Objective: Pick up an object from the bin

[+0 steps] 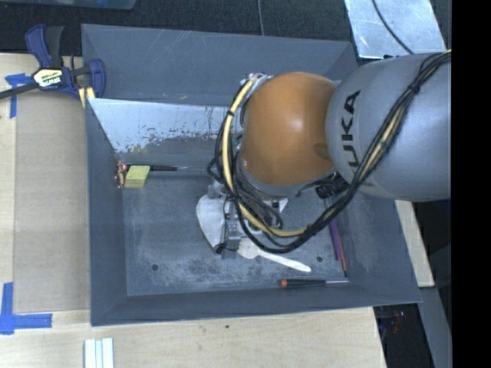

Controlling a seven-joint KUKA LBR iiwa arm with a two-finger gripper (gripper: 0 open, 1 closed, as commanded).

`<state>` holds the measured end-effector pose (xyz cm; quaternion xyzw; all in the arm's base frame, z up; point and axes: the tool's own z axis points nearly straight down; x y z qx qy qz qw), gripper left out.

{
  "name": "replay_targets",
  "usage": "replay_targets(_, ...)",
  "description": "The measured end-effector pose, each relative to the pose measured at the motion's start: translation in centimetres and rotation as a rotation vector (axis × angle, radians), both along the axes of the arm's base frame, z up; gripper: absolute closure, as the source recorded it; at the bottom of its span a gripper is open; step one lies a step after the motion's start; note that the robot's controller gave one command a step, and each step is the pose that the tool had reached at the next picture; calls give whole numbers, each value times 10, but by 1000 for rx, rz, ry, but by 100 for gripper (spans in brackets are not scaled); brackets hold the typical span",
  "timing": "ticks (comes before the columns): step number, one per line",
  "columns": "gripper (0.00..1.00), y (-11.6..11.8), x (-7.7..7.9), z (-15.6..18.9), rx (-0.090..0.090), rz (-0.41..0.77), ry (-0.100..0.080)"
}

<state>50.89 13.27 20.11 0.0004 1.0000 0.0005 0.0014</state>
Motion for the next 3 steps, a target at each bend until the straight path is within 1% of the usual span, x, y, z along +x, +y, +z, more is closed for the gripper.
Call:
replay_targets(1, 0, -30, 72, -104, 5, -525, -7)
replay_targets(2, 0, -35, 44, -129, 6, -718, -5)
replay_targets(3, 0, -36, 58, -130, 2, -342, -8)
